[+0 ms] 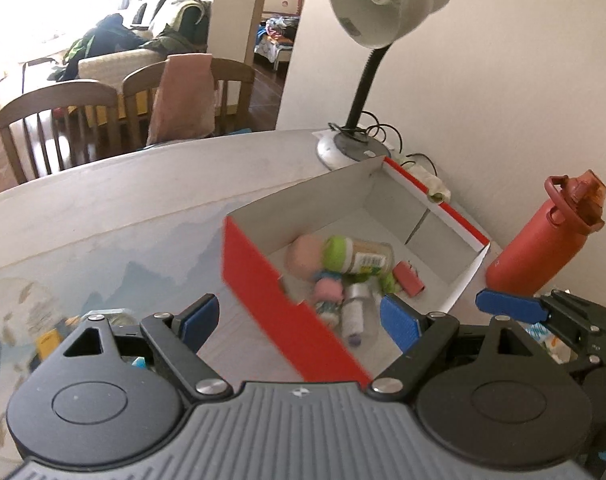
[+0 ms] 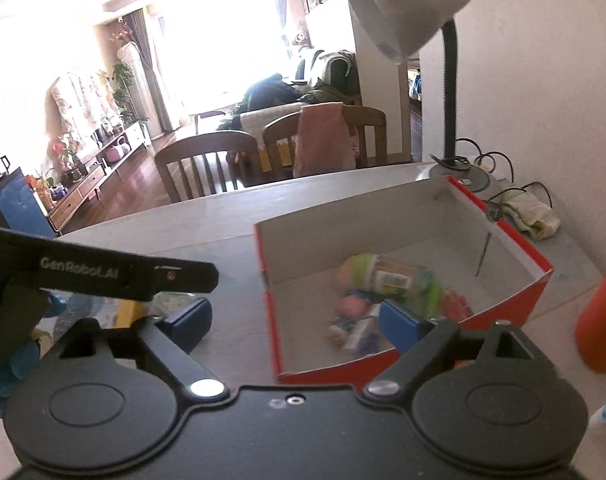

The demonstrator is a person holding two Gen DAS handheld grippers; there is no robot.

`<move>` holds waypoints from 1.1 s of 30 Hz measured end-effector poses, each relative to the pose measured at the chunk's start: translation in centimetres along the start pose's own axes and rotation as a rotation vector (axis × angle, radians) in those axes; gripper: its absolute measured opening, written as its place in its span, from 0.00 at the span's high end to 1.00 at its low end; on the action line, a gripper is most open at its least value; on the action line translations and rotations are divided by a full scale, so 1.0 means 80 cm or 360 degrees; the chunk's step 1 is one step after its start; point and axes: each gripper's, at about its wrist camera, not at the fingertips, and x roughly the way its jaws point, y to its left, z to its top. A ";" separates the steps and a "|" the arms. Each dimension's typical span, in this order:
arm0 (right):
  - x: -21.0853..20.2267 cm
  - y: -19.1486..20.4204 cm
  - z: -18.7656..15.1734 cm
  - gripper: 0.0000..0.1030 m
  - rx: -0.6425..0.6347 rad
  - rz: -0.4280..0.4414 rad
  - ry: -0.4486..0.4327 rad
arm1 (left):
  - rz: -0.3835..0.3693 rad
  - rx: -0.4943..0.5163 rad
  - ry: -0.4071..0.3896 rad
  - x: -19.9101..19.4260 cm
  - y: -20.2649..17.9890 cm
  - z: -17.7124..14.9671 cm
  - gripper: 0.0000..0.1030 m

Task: Organize rigid objects
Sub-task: 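Withdraw both tools from the shoebox back to the remaining items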

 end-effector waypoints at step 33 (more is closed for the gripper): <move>0.026 0.175 -0.051 0.10 -0.0152 0.0042 0.0045 | 0.0204 -0.0310 -0.0129 -0.118 0.201 -0.119 0.01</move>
